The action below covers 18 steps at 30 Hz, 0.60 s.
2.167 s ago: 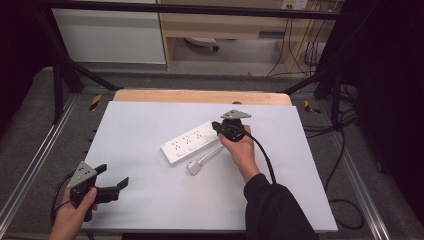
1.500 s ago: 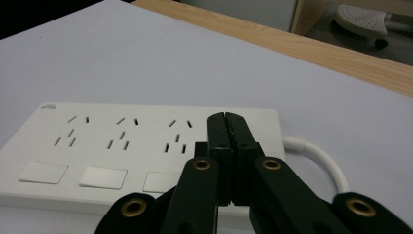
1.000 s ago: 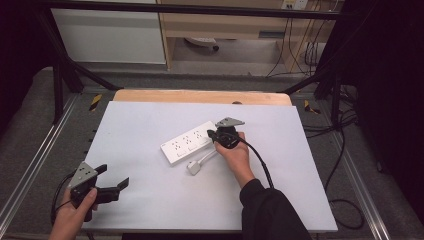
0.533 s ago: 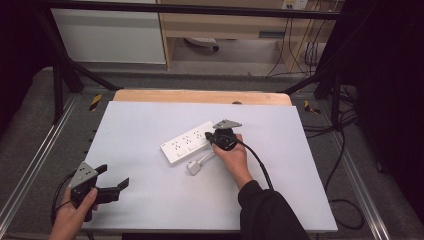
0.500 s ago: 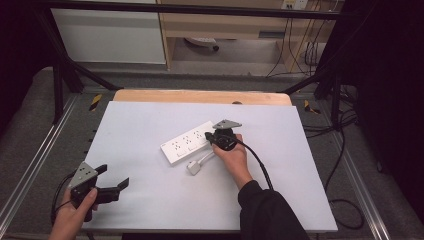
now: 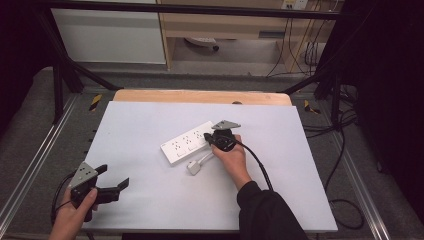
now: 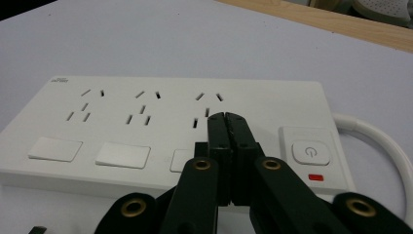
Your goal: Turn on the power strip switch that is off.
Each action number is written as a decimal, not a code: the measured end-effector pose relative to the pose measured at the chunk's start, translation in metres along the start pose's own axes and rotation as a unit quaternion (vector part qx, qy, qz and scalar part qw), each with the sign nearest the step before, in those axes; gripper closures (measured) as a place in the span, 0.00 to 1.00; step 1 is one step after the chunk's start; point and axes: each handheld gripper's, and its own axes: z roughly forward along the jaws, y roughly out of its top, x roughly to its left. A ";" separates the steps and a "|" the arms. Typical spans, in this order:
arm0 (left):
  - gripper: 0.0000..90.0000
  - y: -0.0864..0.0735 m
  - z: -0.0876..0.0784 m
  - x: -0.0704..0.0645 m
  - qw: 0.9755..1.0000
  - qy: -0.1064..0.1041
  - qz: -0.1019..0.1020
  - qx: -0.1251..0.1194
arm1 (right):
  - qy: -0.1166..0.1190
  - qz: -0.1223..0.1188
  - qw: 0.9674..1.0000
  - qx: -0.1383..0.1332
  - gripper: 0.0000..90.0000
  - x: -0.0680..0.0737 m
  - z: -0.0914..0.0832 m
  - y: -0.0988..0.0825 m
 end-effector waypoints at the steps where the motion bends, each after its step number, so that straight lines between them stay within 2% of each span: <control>1: 0.06 0.000 0.000 0.000 1.000 0.000 0.000 0.000 | 0.000 0.000 1.000 0.000 1.00 0.000 0.000 0.000; 18: 0.06 0.000 0.000 0.000 1.000 0.000 0.001 0.001 | -0.003 -0.004 1.000 -0.001 1.00 0.002 0.000 -0.002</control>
